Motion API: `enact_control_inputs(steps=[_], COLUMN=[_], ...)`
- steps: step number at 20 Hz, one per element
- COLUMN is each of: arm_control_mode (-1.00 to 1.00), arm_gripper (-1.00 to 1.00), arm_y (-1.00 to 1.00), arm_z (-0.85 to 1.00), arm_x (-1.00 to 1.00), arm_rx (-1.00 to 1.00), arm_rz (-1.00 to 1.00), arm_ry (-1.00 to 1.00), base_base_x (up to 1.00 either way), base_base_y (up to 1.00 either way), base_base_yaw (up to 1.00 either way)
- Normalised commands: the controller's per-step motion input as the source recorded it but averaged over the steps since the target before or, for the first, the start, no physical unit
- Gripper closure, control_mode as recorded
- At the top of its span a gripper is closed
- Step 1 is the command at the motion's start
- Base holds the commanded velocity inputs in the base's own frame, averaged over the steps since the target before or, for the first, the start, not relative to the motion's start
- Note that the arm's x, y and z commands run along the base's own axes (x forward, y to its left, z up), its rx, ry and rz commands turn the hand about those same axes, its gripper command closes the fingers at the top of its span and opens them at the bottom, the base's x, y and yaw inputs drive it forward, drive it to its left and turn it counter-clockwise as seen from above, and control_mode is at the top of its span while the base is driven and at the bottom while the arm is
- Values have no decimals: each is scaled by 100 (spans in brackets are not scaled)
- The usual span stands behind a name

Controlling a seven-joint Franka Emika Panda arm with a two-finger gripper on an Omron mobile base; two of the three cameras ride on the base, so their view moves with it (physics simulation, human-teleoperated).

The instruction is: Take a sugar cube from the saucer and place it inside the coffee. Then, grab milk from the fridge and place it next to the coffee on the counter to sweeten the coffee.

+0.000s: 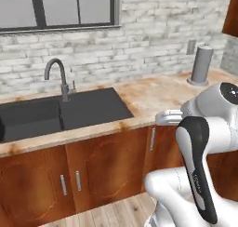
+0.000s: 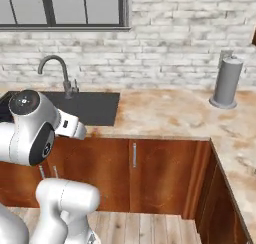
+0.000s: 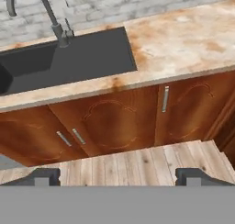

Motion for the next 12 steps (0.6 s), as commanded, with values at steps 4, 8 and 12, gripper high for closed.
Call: enact_control_inputs(steps=[4, 8, 12], arm_control_mode=[100, 100, 100], arm_gripper=[-100, -100, -100], arm_y=[0, 0, 0], arm_z=[0, 0, 0], arm_x=[0, 0, 0], arm_rx=[0, 0, 0], arm_rz=[0, 0, 0], arm_ry=[0, 0, 0], base_base_x=[-1, 0, 0], base_base_y=[0, 0, 0], base_base_yaw=[100, 100, 100])
